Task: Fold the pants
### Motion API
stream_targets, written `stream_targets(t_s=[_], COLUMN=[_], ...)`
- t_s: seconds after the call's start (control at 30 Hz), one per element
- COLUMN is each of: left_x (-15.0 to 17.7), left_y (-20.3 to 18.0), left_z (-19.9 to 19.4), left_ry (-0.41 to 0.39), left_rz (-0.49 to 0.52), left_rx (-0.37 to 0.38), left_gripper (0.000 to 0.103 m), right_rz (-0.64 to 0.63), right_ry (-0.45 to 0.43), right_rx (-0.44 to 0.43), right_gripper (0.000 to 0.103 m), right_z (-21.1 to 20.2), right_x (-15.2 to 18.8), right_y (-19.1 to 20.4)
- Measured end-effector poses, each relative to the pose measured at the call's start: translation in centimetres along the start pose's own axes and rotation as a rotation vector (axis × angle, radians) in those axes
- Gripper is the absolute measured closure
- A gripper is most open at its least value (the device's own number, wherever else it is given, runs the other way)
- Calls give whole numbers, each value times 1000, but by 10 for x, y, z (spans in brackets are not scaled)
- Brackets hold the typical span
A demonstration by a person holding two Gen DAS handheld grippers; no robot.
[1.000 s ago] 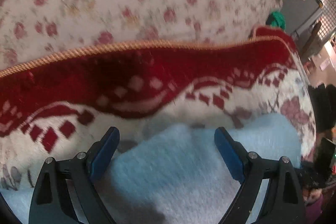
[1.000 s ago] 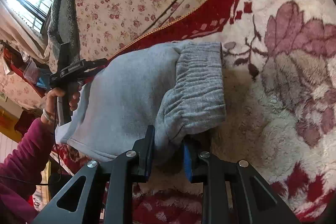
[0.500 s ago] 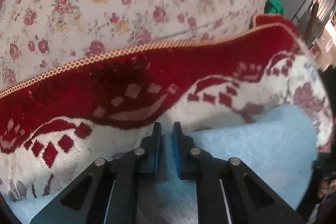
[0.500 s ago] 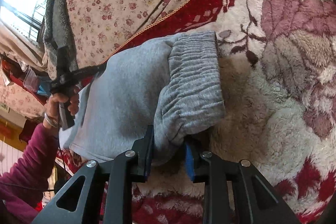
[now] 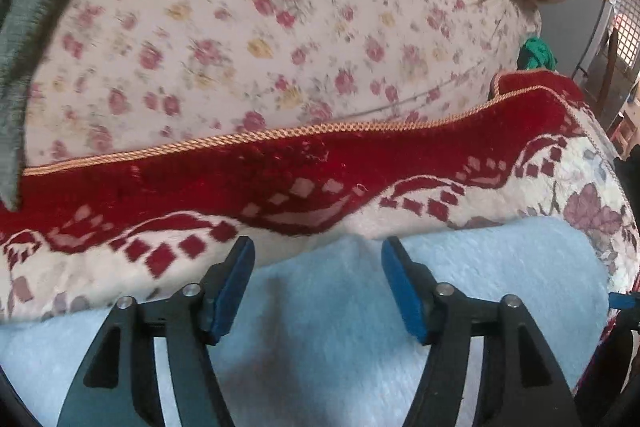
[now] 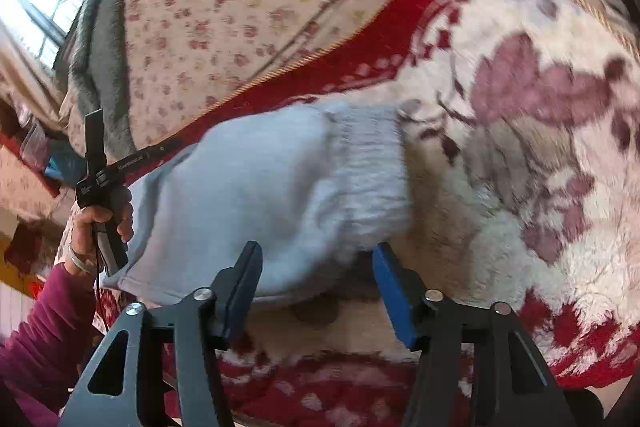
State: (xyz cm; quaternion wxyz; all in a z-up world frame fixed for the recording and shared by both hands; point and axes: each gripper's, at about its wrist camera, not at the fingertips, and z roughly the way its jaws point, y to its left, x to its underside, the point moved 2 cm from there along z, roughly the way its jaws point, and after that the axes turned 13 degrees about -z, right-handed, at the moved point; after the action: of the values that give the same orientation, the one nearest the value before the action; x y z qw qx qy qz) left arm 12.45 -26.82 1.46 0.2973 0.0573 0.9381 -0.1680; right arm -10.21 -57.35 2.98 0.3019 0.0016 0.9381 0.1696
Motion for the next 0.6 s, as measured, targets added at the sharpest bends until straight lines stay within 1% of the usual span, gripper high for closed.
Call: stream_targets(t_s=[0.07, 0.13, 0.2, 0.23, 0.3, 0.33, 0.5, 0.6], left_x=[5, 10, 16, 18, 23, 27, 45, 56], left_y=[1, 4, 7, 9, 14, 18, 38, 59], left_z=[-13, -24, -35, -39, -46, -51, -79, -99], left_ry=[-25, -42, -54, -57, -62, -65, -92, -109], left_rz=[-5, -5, -9, -14, -31, -44, -67, -102], left_rx=[-14, -33, -55, -60, -70, -77, -112, -137], left_gripper=[30, 29, 27, 26, 19, 18, 18, 18], right_rz=[-36, -82, -123, -139, -156, -161, -219, -260], right_ry=[-6, -9, -9, -5, -4, -2, 15, 44], right_rx=[3, 29, 38, 24, 11, 16, 18, -35], right_gripper=[34, 28, 27, 27, 25, 24, 21, 20], right_z=[1, 5, 10, 15, 26, 31, 57, 72], right_x=[-4, -9, -12, -14, -18, -20, -27, -30], right_y=[14, 30, 45, 54, 68, 72, 105, 131])
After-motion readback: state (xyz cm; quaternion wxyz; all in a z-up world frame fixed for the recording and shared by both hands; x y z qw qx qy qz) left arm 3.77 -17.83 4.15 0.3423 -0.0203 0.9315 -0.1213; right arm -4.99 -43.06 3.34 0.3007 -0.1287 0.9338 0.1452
